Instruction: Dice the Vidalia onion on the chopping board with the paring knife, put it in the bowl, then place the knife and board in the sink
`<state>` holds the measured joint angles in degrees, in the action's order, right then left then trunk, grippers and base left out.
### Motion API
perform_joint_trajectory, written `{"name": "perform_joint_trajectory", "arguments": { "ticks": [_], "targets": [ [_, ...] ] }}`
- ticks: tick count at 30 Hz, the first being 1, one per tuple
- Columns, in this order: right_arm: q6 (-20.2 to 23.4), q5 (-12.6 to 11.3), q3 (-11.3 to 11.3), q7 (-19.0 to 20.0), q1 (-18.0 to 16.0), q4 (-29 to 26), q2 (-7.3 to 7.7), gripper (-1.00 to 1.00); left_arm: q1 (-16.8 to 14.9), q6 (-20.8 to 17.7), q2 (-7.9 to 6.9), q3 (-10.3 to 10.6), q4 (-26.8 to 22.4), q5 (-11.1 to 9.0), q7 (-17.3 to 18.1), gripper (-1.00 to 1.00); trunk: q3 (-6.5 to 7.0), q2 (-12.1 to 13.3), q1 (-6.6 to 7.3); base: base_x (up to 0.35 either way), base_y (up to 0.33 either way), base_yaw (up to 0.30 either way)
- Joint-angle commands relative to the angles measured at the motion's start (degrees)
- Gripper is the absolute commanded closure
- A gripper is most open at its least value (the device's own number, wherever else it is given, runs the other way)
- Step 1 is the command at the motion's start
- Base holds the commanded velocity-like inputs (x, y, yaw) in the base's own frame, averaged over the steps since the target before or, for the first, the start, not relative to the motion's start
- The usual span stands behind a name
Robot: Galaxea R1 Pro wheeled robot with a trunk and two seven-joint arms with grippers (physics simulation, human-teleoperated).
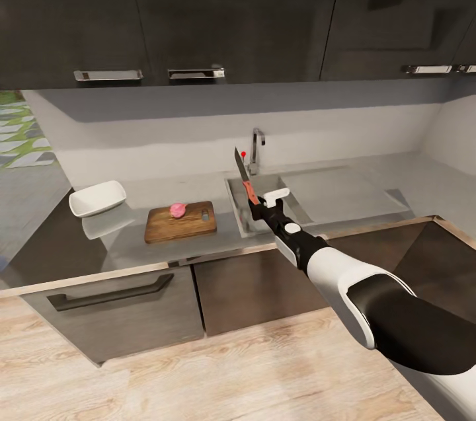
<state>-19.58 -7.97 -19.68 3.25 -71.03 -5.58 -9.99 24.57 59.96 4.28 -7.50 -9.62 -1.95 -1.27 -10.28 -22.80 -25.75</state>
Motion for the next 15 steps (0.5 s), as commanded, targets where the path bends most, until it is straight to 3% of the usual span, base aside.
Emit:
{"name": "perform_joint_trajectory", "arguments": {
  "ticks": [1,4,5,7,8,12,15],
  "targets": [
    [0.14,-0.52,-0.28,0.26,-0.08,0.06,-0.01,1.00,0.04,0.04,0.02,0.11,-0.13,-0.16,-0.13,-1.00,-0.11,-0.12,-0.04,0.000,0.000,0.000],
    [2.15,0.72,-0.44,0.15,-0.08,-0.29,-0.01,1.00,0.04,0.04,0.03,0.11,-0.09,-0.16,-0.13,-1.00,-0.11,-0.12,-0.04,-0.018,0.000,0.000],
    [3.52,1.80,-0.57,0.10,-0.08,-0.42,-0.01,1.00,0.04,0.04,0.03,0.11,-0.08,-0.16,-0.13,-1.00,-0.11,-0.12,-0.04,-0.058,0.000,0.000],
    [9.22,6.27,-0.89,-1.08,-0.12,-2.86,-0.01,1.00,0.04,0.04,0.02,0.11,-0.05,-0.21,-0.13,-1.00,-0.11,-0.12,-0.04,-0.149,0.000,0.000],
    [10.22,6.89,-0.92,-1.60,-0.13,-3.86,-0.01,1.00,0.04,0.04,0.02,0.11,-0.05,-0.22,-0.13,-1.00,-0.11,-0.12,-0.04,-0.187,0.000,0.000],
    [26.16,14.83,-1.68,-8.05,-0.13,-17.17,-0.01,1.00,0.04,0.04,-0.01,0.11,0.08,-0.25,-0.20,-1.00,-0.11,-0.12,-0.04,-0.211,0.000,0.000],
    [33.93,20.23,-2.02,-9.69,-0.14,-23.82,-0.01,1.00,0.04,0.04,-0.03,0.11,0.14,-0.25,-0.16,-1.00,-0.11,-0.12,-0.04,-0.146,0.000,0.000]
  ]
}}
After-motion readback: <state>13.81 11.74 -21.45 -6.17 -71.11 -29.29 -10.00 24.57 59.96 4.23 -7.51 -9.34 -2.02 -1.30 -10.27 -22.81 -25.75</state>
